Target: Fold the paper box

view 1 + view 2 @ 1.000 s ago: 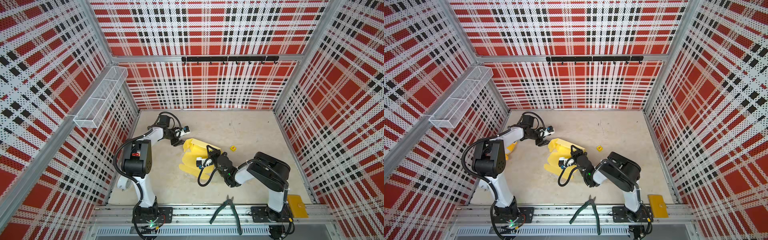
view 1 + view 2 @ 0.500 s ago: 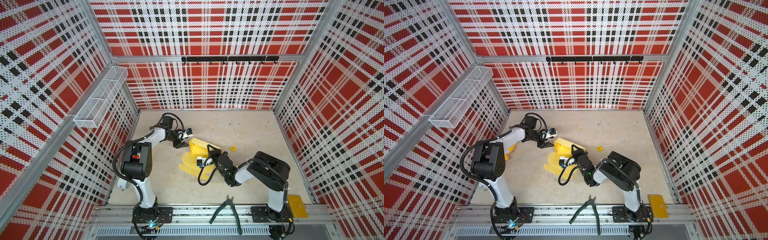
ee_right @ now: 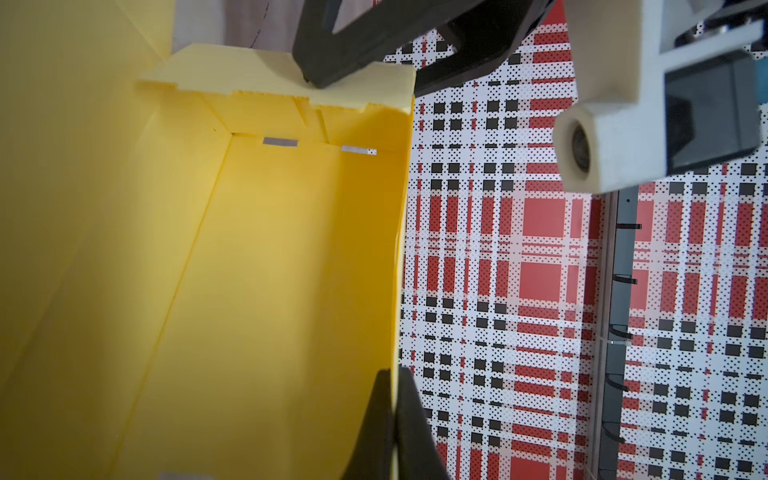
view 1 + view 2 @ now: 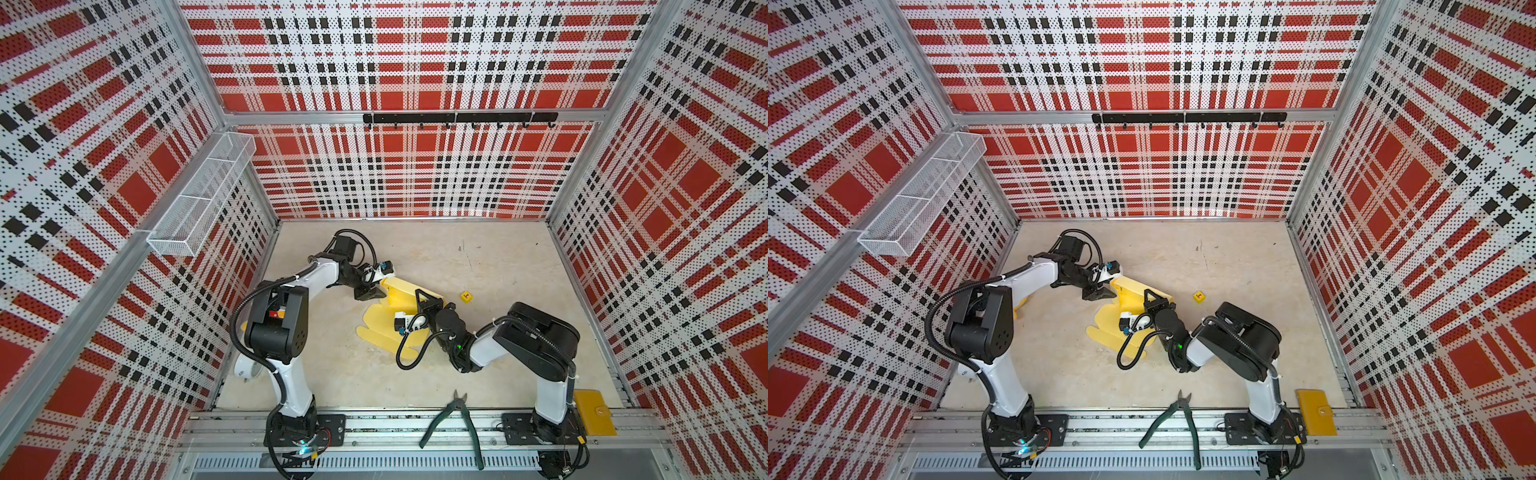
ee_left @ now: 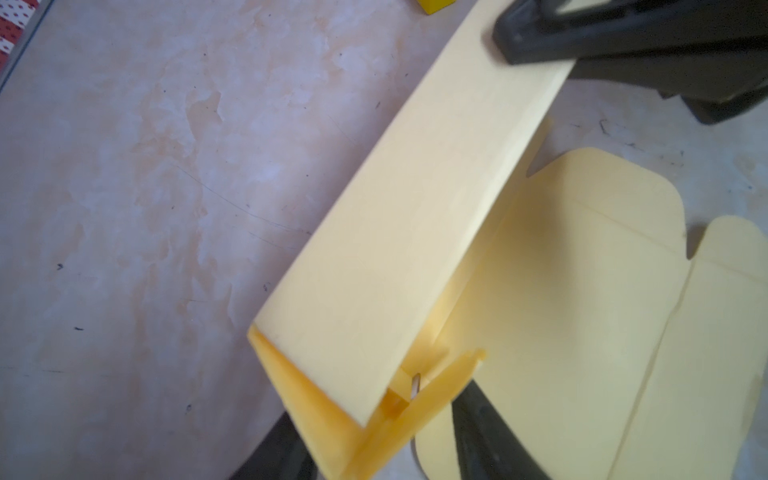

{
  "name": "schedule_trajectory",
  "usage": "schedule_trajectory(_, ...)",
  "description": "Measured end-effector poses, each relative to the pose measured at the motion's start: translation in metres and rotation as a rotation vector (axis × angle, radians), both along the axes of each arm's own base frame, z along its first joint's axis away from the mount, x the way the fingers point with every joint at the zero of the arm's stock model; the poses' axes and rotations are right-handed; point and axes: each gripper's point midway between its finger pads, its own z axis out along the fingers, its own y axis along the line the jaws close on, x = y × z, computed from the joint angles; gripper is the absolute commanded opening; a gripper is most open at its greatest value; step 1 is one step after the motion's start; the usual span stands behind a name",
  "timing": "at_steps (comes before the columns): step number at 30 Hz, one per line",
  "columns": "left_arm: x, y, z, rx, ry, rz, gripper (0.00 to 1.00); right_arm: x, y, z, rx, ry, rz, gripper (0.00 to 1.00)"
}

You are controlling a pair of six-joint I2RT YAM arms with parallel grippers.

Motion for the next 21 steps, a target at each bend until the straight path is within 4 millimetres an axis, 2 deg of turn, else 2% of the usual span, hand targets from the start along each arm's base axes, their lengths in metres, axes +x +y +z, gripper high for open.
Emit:
schedule_trajectory(4,-0.007,0.000,-0.006,0.021,-0.019,0.065,0.39,0.000,-0.001,0.000,0.001,-0.001,-0.004,0.00)
schedule_trajectory(6,-0.006,0.001,-0.003,0.019,-0.029,0.113,0.33,0.000,-0.001,0.000,0.002,-0.003,-0.005,0.00)
schedule_trajectory(10,0.000,0.001,0.007,-0.011,-0.050,0.199,0.29,0.001,-0.001,0.000,0.003,-0.003,-0.009,0.00)
schedule_trajectory(16,-0.002,-0.001,0.008,-0.027,-0.064,0.261,0.33,0.001,-0.001,0.001,0.003,-0.004,-0.009,0.00)
schedule_trajectory(21,0.003,-0.002,0.011,-0.040,-0.065,0.303,0.30,0.001,-0.002,0.001,0.005,-0.007,-0.016,0.00)
